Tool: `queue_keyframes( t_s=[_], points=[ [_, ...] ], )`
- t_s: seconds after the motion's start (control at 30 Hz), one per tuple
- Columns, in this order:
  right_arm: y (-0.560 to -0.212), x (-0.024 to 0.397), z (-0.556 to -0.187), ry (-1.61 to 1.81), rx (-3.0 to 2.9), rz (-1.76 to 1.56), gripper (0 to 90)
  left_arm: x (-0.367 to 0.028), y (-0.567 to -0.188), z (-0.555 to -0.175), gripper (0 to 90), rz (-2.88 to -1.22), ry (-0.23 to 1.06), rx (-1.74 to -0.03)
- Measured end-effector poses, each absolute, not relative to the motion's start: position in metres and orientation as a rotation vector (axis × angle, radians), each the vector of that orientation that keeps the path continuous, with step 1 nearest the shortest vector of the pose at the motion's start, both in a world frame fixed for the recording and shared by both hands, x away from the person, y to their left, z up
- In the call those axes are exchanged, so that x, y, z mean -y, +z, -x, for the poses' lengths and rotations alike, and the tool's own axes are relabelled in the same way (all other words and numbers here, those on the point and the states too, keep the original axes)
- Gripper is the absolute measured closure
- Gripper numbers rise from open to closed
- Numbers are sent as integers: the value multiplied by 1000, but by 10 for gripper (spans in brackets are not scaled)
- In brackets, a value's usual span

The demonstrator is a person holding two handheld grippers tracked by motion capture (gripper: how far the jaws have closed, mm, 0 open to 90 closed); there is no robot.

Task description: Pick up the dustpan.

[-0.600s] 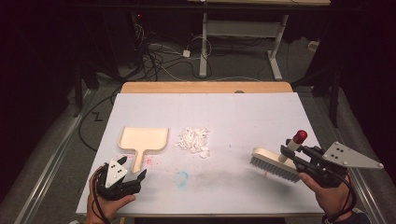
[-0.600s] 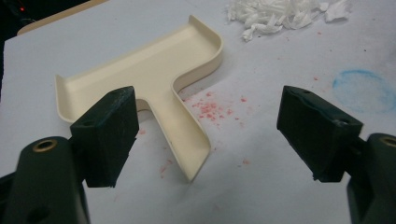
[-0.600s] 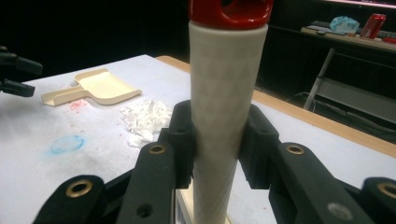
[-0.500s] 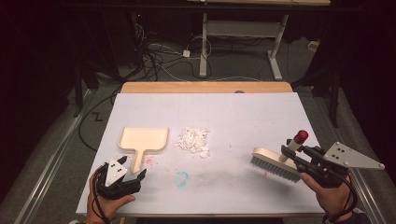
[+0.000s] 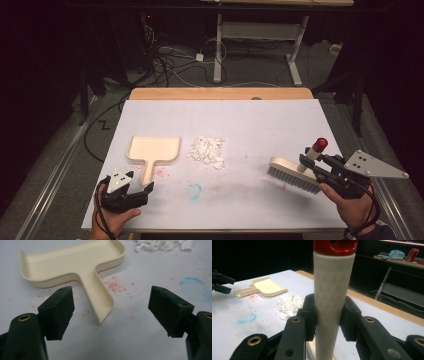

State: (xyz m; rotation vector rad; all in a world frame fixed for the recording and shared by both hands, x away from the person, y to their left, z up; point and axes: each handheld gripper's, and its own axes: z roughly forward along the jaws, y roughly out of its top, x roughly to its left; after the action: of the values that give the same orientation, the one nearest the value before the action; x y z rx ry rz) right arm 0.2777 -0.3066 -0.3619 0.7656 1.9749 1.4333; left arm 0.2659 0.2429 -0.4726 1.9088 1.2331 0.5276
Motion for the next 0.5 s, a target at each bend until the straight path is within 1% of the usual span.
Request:
queue_keyframes(
  t_s=[0.07,0.13,0.2,0.33,0.43,0.5],
  points=[
    [-362,306,-278,1442,-1971,-769,704,-241,-473,-269,206,-1899,525,-1268],
    [-362,305,-279,1449,-1978,-769,704,-239,-475,-275,206,-1902,553,-1330],
    [-362,305,-280,1445,-1978,-773,704,-240,-477,-284,206,-1893,533,-1398],
    [-364,303,-281,1434,-1991,-774,704,-242,-482,-302,211,-1881,502,-1474],
    [-365,301,-282,1429,-2001,-768,704,-242,-485,-311,217,-1888,483,-1490],
    [-365,300,-282,1429,-2003,-768,704,-241,-488,-322,223,-1892,446,-1508]
  ],
)
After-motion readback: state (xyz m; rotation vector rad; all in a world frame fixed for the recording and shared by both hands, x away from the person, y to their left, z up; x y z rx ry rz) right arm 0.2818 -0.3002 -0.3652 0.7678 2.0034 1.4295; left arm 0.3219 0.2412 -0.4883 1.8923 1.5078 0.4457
